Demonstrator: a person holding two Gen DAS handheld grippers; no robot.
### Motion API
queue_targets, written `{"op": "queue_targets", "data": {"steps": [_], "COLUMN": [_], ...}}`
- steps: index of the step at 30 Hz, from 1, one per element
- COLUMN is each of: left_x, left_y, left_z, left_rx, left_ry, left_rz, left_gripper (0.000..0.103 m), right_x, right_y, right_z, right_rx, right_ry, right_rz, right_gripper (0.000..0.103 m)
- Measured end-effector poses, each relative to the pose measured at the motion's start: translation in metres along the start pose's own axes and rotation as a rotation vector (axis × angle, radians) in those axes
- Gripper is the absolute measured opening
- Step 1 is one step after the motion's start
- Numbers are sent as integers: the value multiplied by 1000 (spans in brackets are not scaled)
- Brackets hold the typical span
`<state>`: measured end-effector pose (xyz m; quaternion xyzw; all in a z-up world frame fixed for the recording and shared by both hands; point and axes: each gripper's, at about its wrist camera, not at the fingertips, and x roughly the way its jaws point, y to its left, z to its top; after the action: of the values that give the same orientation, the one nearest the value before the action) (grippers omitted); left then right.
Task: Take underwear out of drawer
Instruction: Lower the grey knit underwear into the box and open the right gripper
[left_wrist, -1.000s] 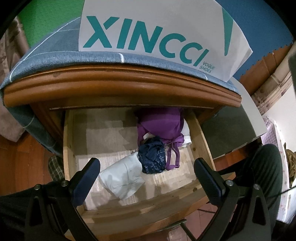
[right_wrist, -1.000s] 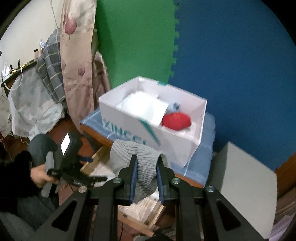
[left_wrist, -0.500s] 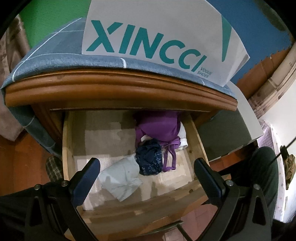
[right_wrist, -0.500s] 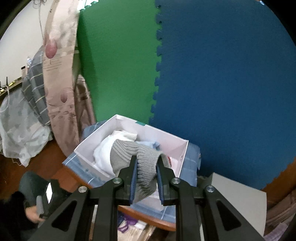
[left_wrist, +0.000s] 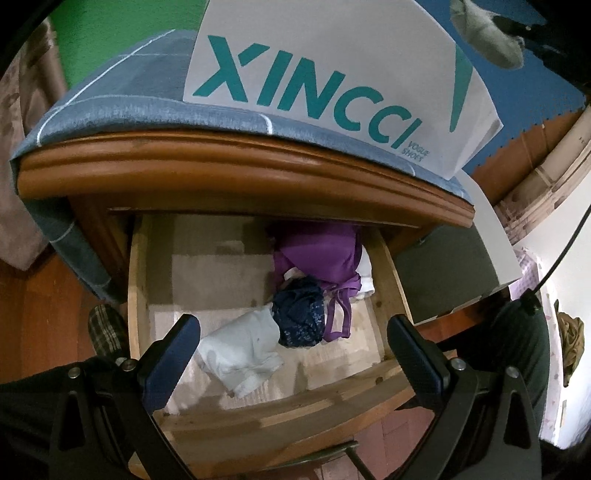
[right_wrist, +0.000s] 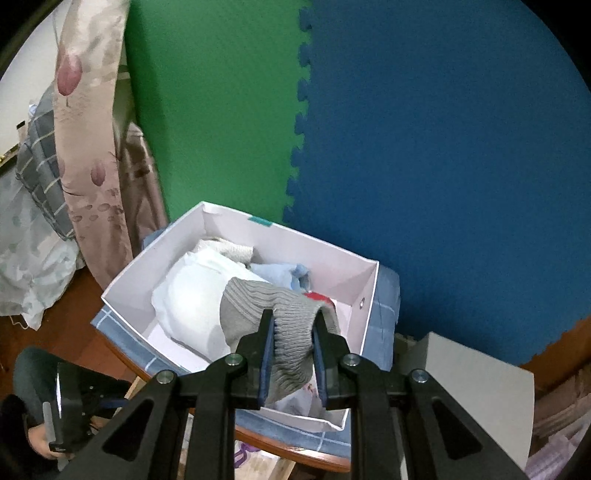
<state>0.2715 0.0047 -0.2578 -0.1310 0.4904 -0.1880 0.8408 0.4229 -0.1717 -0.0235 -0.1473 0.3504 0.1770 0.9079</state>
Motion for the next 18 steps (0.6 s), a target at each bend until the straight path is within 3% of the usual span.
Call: {"op": "queue_targets", "data": {"steps": [18], "left_x": [1], "left_y": [-1], "left_z": [-1], "left_rx": [3], "left_ry": [15], "left_rz": [5], "left_gripper": [100], "right_x": [57], "right_y": [-9], "right_z": [-15], "right_rx": [42], "right_ry": [94], "right_rz": [-45], "right_gripper": [19]}}
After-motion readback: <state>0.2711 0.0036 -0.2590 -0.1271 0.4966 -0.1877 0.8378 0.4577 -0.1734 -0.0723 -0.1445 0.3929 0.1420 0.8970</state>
